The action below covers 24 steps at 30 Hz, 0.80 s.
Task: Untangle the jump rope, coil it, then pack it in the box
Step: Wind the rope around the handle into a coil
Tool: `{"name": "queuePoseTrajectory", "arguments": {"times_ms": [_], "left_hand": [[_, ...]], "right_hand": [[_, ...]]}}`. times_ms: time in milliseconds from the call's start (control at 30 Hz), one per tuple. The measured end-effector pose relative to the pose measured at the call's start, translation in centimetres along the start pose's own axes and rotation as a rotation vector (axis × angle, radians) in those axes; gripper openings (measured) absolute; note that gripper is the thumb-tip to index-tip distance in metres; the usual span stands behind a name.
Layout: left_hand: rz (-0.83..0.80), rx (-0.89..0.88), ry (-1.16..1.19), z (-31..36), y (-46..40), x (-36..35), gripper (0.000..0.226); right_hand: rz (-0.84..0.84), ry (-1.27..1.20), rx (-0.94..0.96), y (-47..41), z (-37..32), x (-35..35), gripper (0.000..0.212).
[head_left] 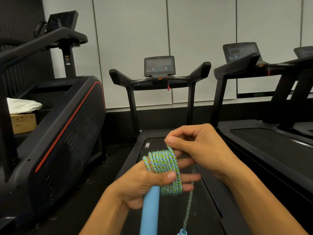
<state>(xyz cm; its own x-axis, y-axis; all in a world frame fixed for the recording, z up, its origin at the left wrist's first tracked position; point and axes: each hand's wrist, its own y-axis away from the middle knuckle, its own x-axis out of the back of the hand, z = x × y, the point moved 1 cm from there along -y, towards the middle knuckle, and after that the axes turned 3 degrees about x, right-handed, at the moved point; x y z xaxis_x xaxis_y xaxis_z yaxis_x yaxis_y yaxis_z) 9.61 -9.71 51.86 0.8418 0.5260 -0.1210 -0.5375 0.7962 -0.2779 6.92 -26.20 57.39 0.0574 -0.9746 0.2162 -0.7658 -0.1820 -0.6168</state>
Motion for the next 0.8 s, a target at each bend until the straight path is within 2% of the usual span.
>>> {"name": "queuePoseTrajectory", "arguments": {"times_ms": [367,500,600,667,733,800], "left_hand": [[-0.059,0.022,-0.011,0.0,-0.1,0.1,0.067],[-0.118,0.014,-0.035,-0.5,0.0,0.0,0.07],[-0.11,-0.023,-0.115,-1.1,-0.1,0.0,0.073],[-0.052,-0.026,-0.135,-0.8,-0.2,-0.4,0.069],[-0.01,0.006,-0.053,-0.4,-0.4,-0.7,0.073],[-0.096,0.056,0.127,0.0,-0.6,-1.0,0.083]], "right_hand": [[-0.039,-0.044,-0.077,-0.1,0.3,0.7,0.007],[-0.083,-0.07,-0.117,-0.1,0.5,0.6,0.02],[-0.081,-0.072,-0.146,-0.2,0.6,0.8,0.03],[-0.102,-0.09,-0.169,0.0,0.7,0.8,0.029],[-0.151,-0.211,-0.187,0.1,0.8,0.7,0.029],[-0.181,-0.316,-0.194,0.2,0.8,0.5,0.03]]}}
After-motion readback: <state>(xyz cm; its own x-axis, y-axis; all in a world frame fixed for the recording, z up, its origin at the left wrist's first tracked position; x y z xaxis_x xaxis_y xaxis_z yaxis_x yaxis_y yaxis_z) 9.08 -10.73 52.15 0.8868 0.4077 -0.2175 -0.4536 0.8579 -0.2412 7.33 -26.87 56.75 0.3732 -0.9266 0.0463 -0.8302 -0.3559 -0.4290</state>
